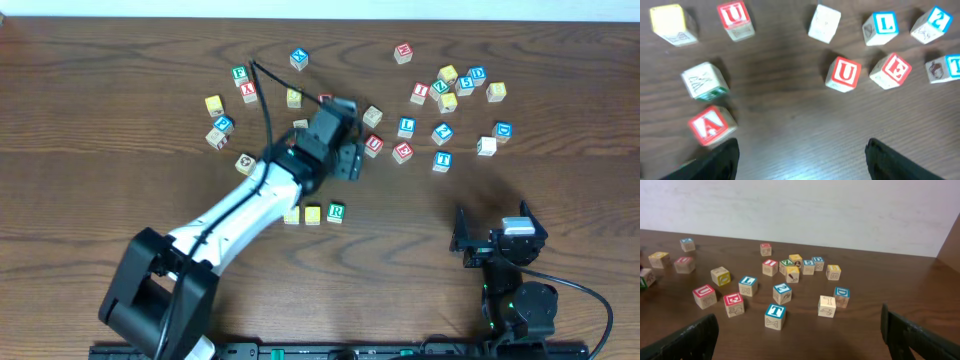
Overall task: Spell out CORL
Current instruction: 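Raise the left gripper and swing the left arm back to the left side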
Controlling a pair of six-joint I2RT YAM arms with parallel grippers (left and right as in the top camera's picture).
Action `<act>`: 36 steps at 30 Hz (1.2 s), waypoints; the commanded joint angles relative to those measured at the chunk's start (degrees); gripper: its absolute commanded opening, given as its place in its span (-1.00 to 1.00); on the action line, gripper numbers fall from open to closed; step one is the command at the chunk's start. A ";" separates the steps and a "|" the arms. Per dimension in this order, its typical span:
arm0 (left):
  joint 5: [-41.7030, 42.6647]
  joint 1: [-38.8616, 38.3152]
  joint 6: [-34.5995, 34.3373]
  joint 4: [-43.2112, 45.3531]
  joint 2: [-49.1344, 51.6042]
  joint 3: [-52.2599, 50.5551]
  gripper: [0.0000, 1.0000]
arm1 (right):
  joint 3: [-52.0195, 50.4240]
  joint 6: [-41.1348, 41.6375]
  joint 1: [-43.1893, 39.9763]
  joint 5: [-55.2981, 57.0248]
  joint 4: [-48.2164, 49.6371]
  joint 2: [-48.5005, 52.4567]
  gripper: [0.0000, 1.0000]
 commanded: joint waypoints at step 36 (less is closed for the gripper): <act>4.94 0.48 9.68 -24.30 25.24 40.85 0.54 | -0.09 -0.09 -0.22 -0.11 -0.22 -0.28 0.98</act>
